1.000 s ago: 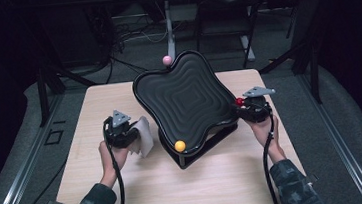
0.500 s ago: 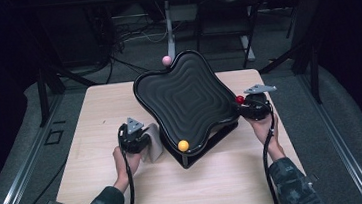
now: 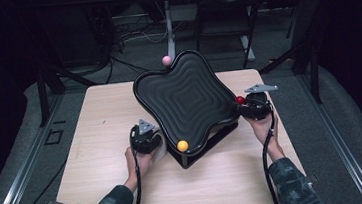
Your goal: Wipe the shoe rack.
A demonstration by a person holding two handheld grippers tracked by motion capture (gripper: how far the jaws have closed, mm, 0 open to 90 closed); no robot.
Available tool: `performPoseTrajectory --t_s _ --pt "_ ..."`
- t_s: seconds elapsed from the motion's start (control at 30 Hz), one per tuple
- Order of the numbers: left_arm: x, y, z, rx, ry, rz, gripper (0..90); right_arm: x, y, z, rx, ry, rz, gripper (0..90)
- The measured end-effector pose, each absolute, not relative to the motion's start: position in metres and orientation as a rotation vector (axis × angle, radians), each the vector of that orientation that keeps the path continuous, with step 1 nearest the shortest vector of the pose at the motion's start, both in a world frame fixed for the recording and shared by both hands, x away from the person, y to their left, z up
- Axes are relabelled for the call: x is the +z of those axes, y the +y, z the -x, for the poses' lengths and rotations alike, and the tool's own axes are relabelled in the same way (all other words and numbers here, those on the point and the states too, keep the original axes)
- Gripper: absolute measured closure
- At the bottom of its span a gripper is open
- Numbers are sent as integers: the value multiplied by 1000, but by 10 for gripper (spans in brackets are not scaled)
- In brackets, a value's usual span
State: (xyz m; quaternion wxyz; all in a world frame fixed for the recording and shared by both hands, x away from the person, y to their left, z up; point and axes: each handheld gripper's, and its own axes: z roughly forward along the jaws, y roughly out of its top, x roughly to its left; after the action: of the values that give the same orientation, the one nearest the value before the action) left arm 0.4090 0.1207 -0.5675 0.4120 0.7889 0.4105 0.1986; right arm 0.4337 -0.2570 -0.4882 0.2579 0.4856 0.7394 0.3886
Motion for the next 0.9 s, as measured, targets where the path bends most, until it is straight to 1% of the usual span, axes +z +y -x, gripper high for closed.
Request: performPoseTrajectory --t_s 0.07,0.1,0.2,0.57,0.9 --pt "-576 116 -409 473 1048 -1996 850 -489 -257 -433 1052 2000 -1315 587" --pt "-579 114 -407 482 1039 -1986 855 -489 -257 -433 1051 2002 -1310 587" --pt "-578 113 -407 475 1035 -1994 858 -489 -257 -432 1046 2002 -1304 591" --pt "-583 116 -395 435 1046 -1926 858 -489 -257 -431 1048 2002 -1304 588" --pt "-585 110 -375 449 979 -1950 859 -489 -258 -431 1063 2006 -1314 576"
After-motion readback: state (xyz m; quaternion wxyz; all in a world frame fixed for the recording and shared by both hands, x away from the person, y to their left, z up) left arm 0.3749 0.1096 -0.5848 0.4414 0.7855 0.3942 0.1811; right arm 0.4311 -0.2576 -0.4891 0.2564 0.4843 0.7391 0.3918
